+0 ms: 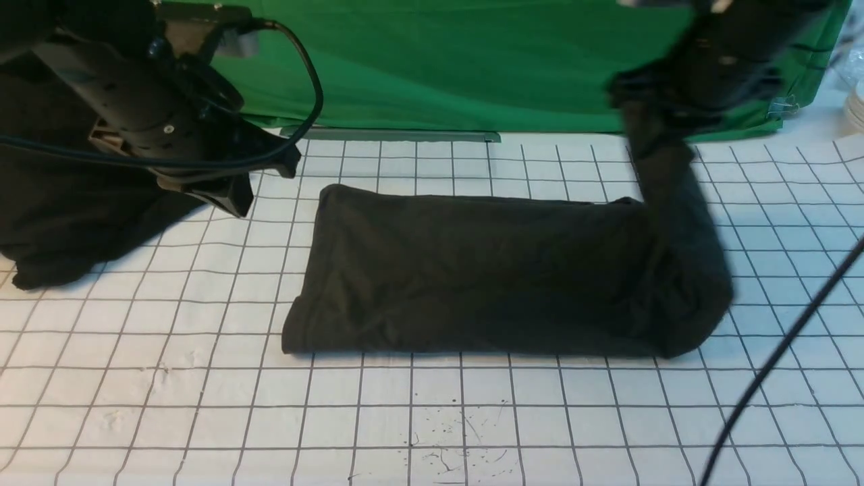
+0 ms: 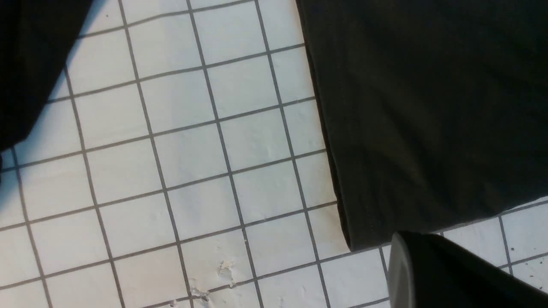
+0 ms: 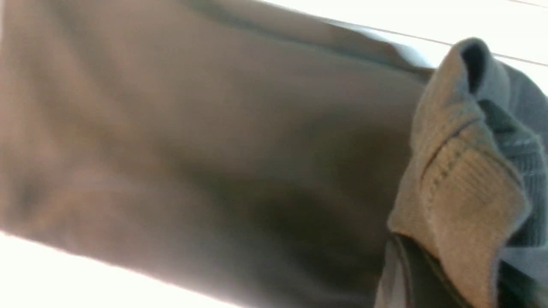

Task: Fold a long-sleeved shirt over a white checkered tablecloth.
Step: 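Fold the right end of the dark garment over onto its left end with the right gripper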

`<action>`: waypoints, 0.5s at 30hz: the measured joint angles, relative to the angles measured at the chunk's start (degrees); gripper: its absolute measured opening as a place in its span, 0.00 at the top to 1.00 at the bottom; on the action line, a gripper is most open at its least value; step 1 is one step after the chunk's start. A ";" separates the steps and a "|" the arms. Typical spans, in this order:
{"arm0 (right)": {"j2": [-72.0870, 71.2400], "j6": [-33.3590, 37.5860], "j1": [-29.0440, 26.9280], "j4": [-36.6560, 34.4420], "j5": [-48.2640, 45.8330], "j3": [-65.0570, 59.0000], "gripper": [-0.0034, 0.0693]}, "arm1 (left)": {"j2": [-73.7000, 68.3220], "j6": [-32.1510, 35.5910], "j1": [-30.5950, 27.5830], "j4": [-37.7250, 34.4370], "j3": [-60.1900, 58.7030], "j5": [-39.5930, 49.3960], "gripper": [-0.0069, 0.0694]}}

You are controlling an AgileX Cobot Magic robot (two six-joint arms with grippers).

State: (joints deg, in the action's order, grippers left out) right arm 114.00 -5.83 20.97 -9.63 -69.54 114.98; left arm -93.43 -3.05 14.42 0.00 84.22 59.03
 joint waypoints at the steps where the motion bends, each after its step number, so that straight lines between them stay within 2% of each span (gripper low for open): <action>1: 0.72 -0.63 2.08 -0.99 0.28 1.02 0.90 | 0.00 0.00 0.00 0.00 0.00 0.00 0.91; 4: 2.49 -1.78 5.78 -3.08 1.26 3.19 0.90 | 0.00 0.00 0.00 0.00 0.00 0.00 0.91; 5: 4.60 -2.61 8.64 -5.66 2.66 5.25 0.90 | 0.00 0.00 0.00 -0.30 0.00 0.00 0.91; 15: 16.07 -5.17 14.62 -16.23 10.65 9.54 0.90 | 0.00 0.00 0.00 -0.30 0.00 0.00 0.91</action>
State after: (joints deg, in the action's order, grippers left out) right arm 130.06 -11.00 35.59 -25.86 -58.89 124.52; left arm -93.43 -3.05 14.42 -0.30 84.22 59.03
